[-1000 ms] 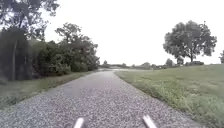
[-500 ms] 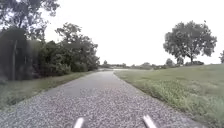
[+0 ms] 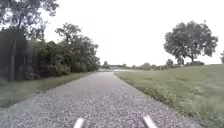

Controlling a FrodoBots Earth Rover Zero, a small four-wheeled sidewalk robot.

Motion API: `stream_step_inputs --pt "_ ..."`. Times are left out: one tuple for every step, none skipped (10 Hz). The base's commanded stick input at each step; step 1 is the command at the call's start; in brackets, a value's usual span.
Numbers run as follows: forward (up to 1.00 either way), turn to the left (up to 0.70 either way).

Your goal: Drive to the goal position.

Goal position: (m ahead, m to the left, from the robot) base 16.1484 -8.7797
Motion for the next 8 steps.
stream_step_inputs --pt "0.70 0.00" --pt "0.70 0.00" --pt "0.70 0.00" --pt "0.70 0.00" --pt "0.70 0.00" --pt "0.70 0.00" --pt "0.75 0.00" --pt "0.85 0.00"
